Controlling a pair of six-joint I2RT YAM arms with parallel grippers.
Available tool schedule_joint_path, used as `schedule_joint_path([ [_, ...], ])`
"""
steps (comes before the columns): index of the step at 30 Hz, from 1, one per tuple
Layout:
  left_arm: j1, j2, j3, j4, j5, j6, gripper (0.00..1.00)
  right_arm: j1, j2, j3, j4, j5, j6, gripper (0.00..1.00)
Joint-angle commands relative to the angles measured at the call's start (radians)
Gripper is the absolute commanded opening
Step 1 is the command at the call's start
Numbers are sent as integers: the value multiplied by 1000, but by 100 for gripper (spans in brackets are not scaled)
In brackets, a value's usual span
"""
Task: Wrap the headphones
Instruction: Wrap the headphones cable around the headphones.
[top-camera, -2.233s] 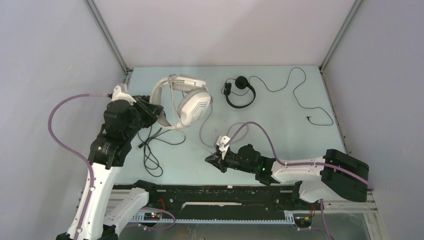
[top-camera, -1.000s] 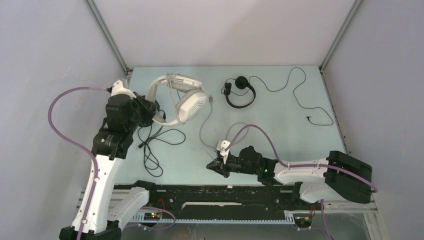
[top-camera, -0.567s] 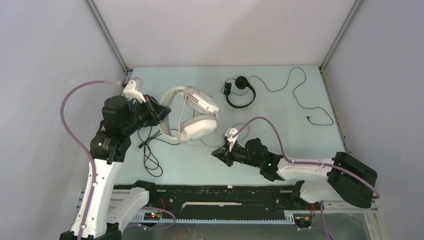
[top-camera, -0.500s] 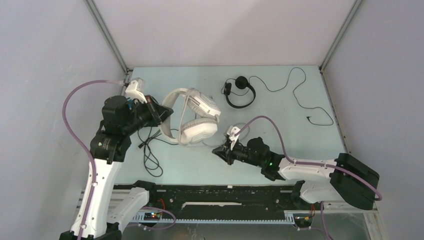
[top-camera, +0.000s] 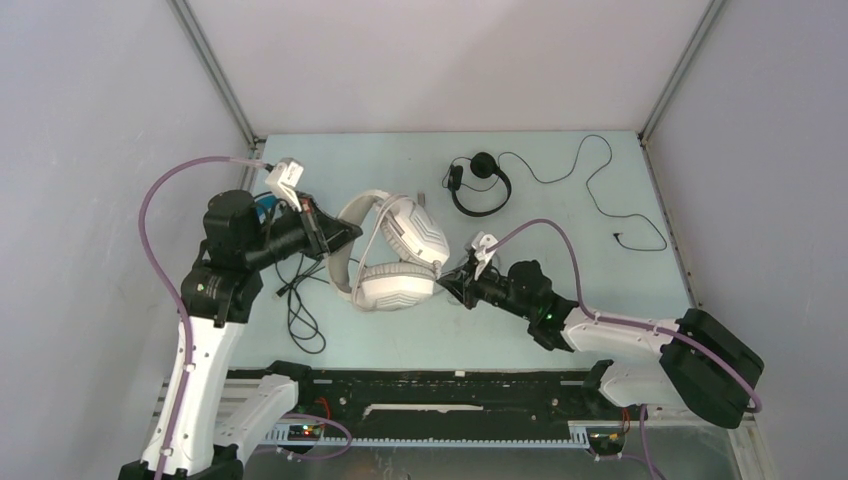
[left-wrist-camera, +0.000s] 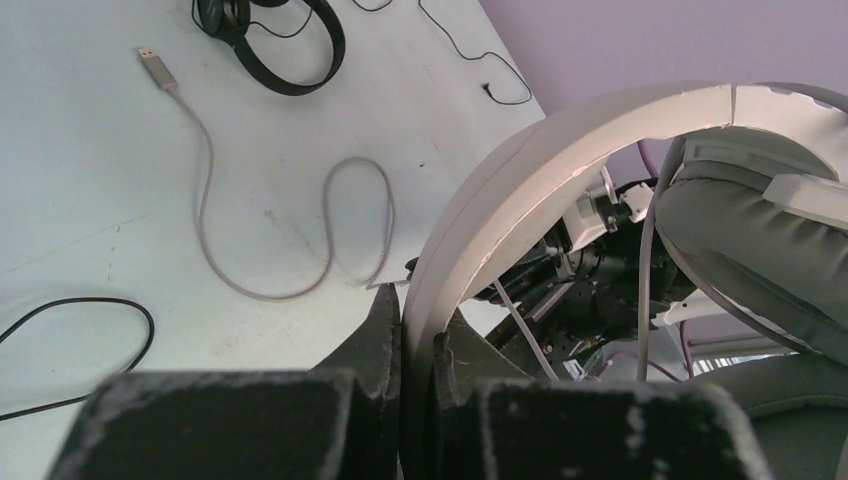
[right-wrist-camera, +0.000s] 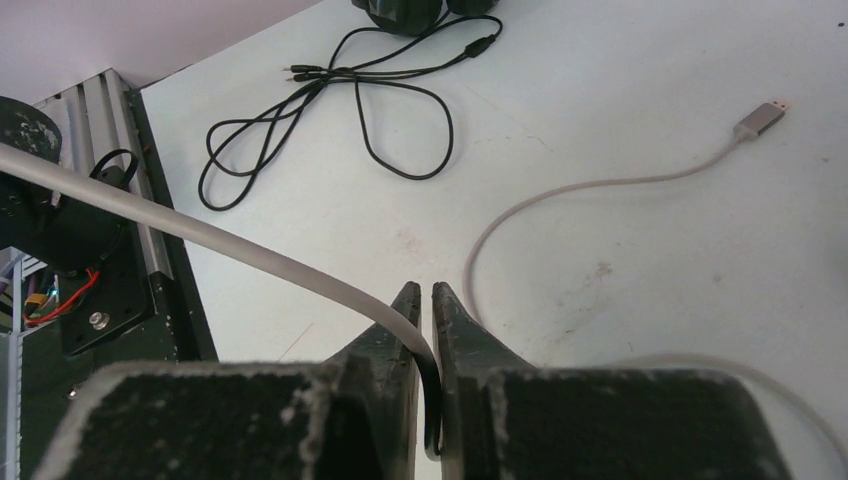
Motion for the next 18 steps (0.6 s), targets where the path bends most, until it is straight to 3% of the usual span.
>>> schedule_joint_path([
  [1,-17,-24,15,53,114,-27,0,-37,3,14,4,3,-11,8],
  [3,-34,-26,11,27,104,2,0,-46,0,21,-6,-7,-11,1],
  [10,-144,-77,-18,-25,-56,211,0,-100,-70,109,-198,-146,6,0],
  [18,-229,-147,-68,-34,-185,439,0,-201,-183,161,-392,-481,195,0],
])
